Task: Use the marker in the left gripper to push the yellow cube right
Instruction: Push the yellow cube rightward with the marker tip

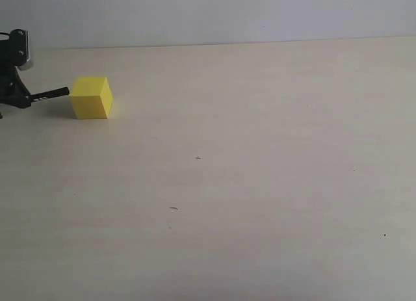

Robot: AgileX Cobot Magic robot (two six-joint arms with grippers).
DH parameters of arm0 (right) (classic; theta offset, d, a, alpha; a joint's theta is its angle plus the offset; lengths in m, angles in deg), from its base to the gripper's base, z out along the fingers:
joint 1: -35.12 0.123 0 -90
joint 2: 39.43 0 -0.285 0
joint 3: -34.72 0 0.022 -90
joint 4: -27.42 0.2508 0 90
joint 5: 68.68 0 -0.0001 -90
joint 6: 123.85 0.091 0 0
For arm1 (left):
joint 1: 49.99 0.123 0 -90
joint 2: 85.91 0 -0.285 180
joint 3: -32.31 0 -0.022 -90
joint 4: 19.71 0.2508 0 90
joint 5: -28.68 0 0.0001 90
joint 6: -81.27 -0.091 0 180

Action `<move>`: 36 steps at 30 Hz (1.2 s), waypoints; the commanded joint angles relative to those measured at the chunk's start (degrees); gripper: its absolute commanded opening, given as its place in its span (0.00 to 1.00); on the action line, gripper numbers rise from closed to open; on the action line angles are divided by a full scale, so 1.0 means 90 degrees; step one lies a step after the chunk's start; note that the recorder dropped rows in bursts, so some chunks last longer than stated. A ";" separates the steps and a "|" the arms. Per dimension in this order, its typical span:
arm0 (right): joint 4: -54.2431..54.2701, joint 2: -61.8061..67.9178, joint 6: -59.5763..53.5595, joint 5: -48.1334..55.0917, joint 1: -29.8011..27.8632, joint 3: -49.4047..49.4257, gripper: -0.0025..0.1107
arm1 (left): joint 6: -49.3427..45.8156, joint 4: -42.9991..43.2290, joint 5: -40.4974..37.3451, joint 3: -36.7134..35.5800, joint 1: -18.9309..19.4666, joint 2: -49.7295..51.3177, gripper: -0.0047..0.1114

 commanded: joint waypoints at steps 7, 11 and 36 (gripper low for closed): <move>0.0010 -0.0041 -0.0023 -0.0081 0.0010 0.0031 0.02 | -0.0020 0.0246 0.0091 0.0022 -0.0093 0.0060 0.04; 0.0010 -0.0041 -0.0023 -0.0081 0.0010 0.0031 0.02 | -0.0006 0.0437 0.0163 0.0022 -0.0627 0.0060 0.04; 0.0010 -0.0041 -0.0023 -0.0081 0.0010 0.0031 0.02 | 0.0965 0.0781 0.0418 0.0022 -0.2449 -0.0036 0.04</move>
